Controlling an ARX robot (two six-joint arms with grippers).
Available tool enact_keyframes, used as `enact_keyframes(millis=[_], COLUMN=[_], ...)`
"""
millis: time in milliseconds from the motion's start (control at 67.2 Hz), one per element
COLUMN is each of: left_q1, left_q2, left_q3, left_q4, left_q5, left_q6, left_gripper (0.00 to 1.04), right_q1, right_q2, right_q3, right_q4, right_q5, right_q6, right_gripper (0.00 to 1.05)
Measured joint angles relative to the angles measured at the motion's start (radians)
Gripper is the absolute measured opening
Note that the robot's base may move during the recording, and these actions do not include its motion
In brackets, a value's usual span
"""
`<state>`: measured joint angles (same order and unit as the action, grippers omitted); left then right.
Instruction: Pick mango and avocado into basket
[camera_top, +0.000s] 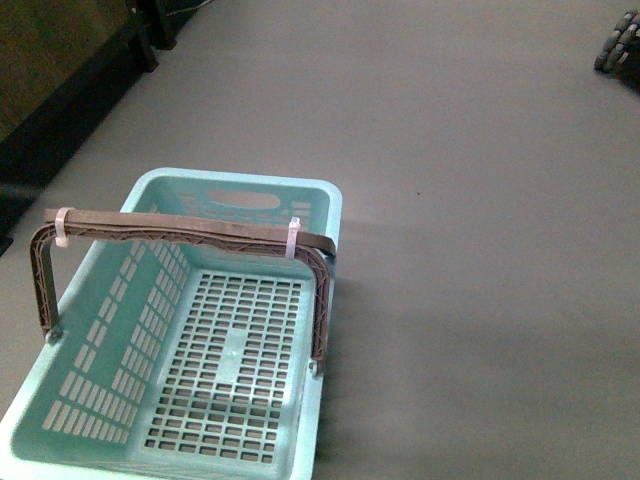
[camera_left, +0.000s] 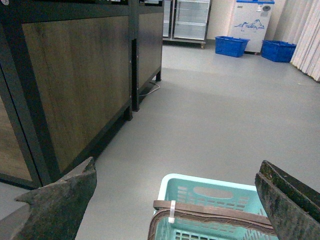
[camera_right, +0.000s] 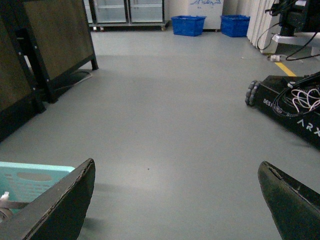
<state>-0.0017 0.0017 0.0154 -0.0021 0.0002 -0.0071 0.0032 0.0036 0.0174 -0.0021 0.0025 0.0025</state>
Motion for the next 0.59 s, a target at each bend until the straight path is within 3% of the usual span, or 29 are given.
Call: enact_keyframes(millis=[461, 535, 595], left_q1=[0.0, 0.037, 0.053], left_q2=[0.0, 0.071, 0.143], left_q3=[0.0, 0.037, 0.039], left_q4=[0.0, -0.111, -0.092], left_q5=[0.0, 0.117, 0.131], left_q6=[-0.001, -0.223, -0.446], left_gripper=[0.96, 0.96, 0.96], right_q1=[0.0, 0.0, 0.0], right_q2=[0.0, 0.0, 0.0], right_q3=[0.0, 0.0, 0.0], right_q4=[0.0, 0.0, 0.0], right_q5=[0.0, 0.0, 0.0], right_q6=[0.0, 0.0, 0.0], right_gripper=[0.96, 0.96, 0.96])
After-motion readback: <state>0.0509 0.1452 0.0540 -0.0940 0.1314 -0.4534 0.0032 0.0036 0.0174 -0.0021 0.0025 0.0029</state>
